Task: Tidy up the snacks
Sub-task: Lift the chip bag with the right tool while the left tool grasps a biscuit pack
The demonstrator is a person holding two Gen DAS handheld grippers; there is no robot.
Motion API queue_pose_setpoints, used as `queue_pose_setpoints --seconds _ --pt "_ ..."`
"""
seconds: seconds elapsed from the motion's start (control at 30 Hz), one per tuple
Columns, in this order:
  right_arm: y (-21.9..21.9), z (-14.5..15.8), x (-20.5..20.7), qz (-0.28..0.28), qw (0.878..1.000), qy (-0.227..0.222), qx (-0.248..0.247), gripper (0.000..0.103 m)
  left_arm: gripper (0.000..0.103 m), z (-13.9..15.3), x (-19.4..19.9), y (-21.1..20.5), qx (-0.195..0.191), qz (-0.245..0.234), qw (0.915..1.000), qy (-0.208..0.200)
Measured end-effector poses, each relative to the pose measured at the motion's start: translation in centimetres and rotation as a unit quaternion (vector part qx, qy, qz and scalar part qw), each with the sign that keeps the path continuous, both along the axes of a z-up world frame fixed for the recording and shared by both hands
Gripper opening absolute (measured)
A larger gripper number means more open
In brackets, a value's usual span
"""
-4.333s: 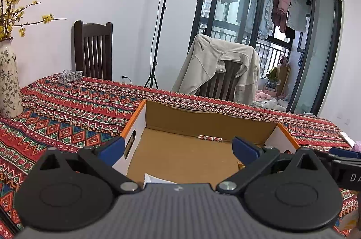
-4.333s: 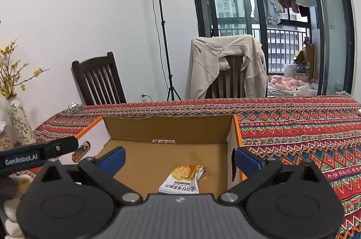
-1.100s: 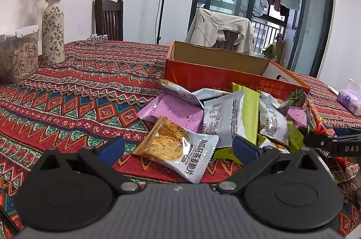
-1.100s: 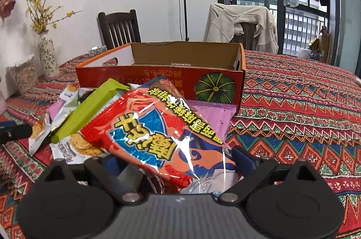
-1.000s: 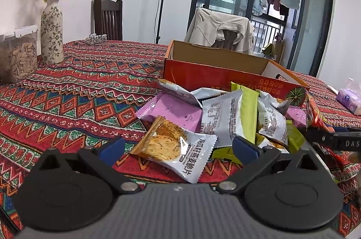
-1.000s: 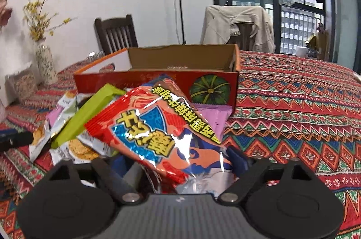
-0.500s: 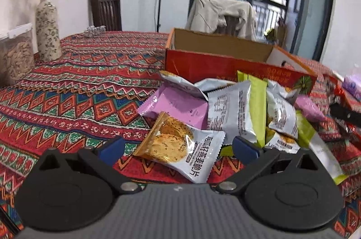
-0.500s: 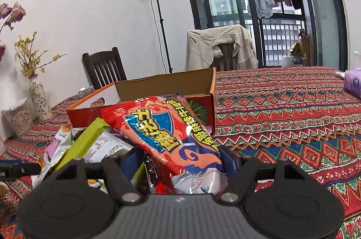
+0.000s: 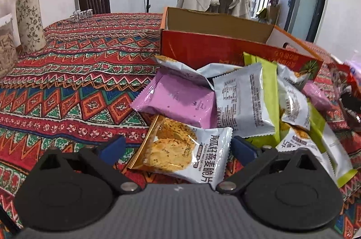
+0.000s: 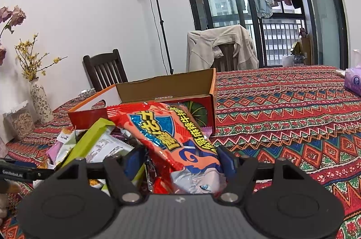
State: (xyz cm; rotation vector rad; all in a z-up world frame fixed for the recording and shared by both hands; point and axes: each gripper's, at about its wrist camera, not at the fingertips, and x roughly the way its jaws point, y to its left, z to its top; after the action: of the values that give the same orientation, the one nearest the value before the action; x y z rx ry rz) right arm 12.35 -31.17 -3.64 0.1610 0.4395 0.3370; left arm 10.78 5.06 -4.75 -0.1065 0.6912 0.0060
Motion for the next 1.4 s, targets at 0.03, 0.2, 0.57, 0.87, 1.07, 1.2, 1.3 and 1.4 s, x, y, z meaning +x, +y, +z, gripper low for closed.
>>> queue_pose_setpoints --seconds 0.03,0.2,0.57,0.87,1.07,1.2,1.3,1.4 --pt "0.0 0.0 0.0 0.0 1.0 0.001 0.001 0.069 0.089 0.1 -0.1 0.2 -0.003 -0.002 1.0 -0.004" --pt "0.0 0.0 0.1 0.001 1.0 0.003 0.003 0.069 0.075 0.1 -0.9 0.3 -0.003 0.005 0.9998 -0.017" --pt "-0.1 0.0 0.1 0.0 1.0 0.001 0.003 0.069 0.058 1.2 -2.8 -0.4 0.008 0.013 0.9986 -0.05" --pt "-0.3 0.0 -0.1 0.001 1.0 0.0 0.009 0.069 0.025 1.5 -3.2 -0.3 -0.002 0.013 0.999 -0.043" --pt "-0.4 0.0 -0.1 0.001 1.0 0.001 0.012 0.069 0.09 2.0 -4.2 -0.4 0.062 0.042 0.9949 -0.067" --pt "-0.4 0.0 -0.1 0.002 1.0 0.003 0.013 0.069 0.098 1.4 -2.8 0.3 0.066 0.025 0.9973 -0.023" --pt "-0.4 -0.2 0.0 0.007 1.0 0.007 0.015 0.069 0.097 0.4 -1.4 0.9 0.058 0.008 0.9981 0.018" --pt "0.5 -0.6 -0.6 0.016 1.0 0.002 -0.008 0.068 0.09 0.1 -1.1 1.4 0.048 0.001 0.9986 0.023"
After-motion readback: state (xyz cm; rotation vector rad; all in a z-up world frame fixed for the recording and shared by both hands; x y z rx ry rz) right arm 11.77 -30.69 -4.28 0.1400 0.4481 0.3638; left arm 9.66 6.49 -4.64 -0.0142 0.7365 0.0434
